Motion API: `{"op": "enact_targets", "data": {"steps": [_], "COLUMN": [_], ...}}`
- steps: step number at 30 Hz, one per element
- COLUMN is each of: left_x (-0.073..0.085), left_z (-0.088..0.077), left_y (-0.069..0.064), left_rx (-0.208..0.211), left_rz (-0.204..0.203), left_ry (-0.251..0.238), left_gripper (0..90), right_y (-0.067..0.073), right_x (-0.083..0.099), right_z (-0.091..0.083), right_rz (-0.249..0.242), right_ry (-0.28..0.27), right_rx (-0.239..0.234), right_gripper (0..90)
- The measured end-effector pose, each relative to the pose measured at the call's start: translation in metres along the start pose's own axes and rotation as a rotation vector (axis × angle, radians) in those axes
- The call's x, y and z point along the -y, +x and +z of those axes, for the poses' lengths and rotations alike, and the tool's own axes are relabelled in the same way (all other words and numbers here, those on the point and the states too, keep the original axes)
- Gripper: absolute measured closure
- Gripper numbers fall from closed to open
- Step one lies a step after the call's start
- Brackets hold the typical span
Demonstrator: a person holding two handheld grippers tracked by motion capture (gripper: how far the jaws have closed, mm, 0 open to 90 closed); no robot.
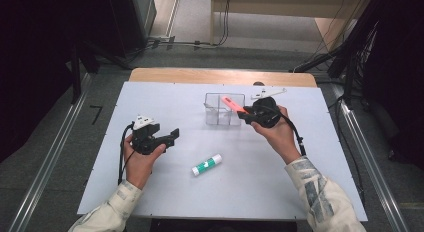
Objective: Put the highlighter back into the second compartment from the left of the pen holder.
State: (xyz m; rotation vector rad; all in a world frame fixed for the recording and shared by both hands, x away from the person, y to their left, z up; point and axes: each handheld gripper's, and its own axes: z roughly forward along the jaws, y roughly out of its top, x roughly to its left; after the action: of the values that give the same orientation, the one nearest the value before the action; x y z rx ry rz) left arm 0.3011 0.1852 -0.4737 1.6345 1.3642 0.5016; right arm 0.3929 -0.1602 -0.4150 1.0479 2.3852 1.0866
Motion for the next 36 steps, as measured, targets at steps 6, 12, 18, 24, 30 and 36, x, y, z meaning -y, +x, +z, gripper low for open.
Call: {"op": "enact_targets", "data": {"steps": [6, 12, 18, 24, 30, 36], "left_x": [0.0, 0.0, 0.0, 0.0, 0.0, 0.0], "left_z": [0.0, 0.0, 0.0, 0.0, -0.001, 0.0], "left_y": [0.0, 0.0, 0.0, 0.0, 0.0, 0.0], "left_rx": [0.0, 0.0, 0.001, 0.001, 0.0, 0.001], "left_rz": [-0.002, -0.001, 0.001, 0.0, -0.001, -0.001], "left_ry": [0.0, -0.004, -0.002, -0.003, -0.004, -0.004], "left_gripper": [20.4, 20.4, 20.4, 20.4, 20.4, 20.4], "right_y": [0.0, 0.001, 0.001, 0.001, 0.001, 0.001], "right_x": [-0.003, -0.008, -0.009, -0.011, -0.013, -0.013], "right_z": [0.001, 0.001, 0.001, 0.001, 0.001, 0.001], "right_rz": [-0.001, -0.004, -0.001, -0.002, 0.004, 0.003], "right_ry": [0.0, 0.011, 0.016, 0.016, 0.021, 0.029], "right_rx": [0.002, 0.004, 0.007, 0.006, 0.006, 0.005], "right_gripper": [64.5, 64.5, 64.5, 64.5, 64.5, 64.5]}}
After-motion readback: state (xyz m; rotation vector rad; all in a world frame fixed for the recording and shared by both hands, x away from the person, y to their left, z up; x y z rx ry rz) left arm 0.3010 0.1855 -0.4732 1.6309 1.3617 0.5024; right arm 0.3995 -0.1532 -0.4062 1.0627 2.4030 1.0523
